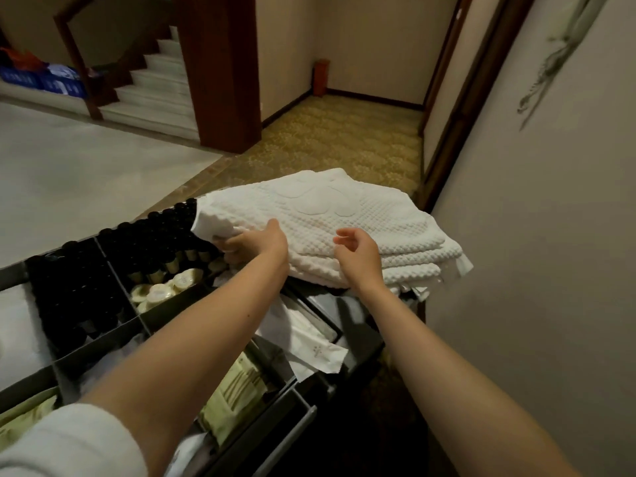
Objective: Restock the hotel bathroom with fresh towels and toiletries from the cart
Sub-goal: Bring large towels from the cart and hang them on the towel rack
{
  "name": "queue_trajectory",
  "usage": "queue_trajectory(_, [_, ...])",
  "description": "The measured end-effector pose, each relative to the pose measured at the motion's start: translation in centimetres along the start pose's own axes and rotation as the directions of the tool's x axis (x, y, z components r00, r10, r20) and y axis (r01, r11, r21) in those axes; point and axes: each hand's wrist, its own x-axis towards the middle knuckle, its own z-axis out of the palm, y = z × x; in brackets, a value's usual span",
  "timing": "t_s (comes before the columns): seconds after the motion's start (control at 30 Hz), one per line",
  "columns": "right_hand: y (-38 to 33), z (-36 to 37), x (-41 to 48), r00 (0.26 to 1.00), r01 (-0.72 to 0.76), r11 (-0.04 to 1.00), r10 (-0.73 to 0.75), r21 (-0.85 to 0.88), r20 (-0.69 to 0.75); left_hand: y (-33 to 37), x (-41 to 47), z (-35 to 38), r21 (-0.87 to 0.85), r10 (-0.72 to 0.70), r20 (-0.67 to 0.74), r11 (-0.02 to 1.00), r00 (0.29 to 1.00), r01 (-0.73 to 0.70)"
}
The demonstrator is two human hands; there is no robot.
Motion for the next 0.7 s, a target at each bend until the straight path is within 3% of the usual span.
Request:
queue_trajectory(0.17, [2.4, -3.1, -0.1, 0.962, -0.158, 0.986, 0.164, 0.046, -0.219, -1.2, -0.8, 0.4, 0.018, 0.092, -0.104, 0.996, 0.99, -0.09])
queue_trajectory(0.33, [4.0, -4.1, 0.1, 0.861, -0.343, 0.935, 0.35, 0.088, -0.369, -1.5, -1.3, 0.2, -0.009, 0.118, -0.134, 0.993, 0.984, -0.121])
queue_trajectory(0.47, [4.4, -4.3, 0.3, 0.815, -0.435, 0.873, 0.486, 0.221, -0.314, -1.3, -1.8, -0.2, -0.009, 0.123, -0.149, 0.992, 0.981, -0.126])
queue_trajectory(0.7, [6.1, -4.3, 2.1, 0.788, -0.473, 0.811, 0.564, 0.345, -0.245, -1.3, -2.1, -0.2, -0.023, 0.117, -0.144, 0.992, 0.983, -0.122])
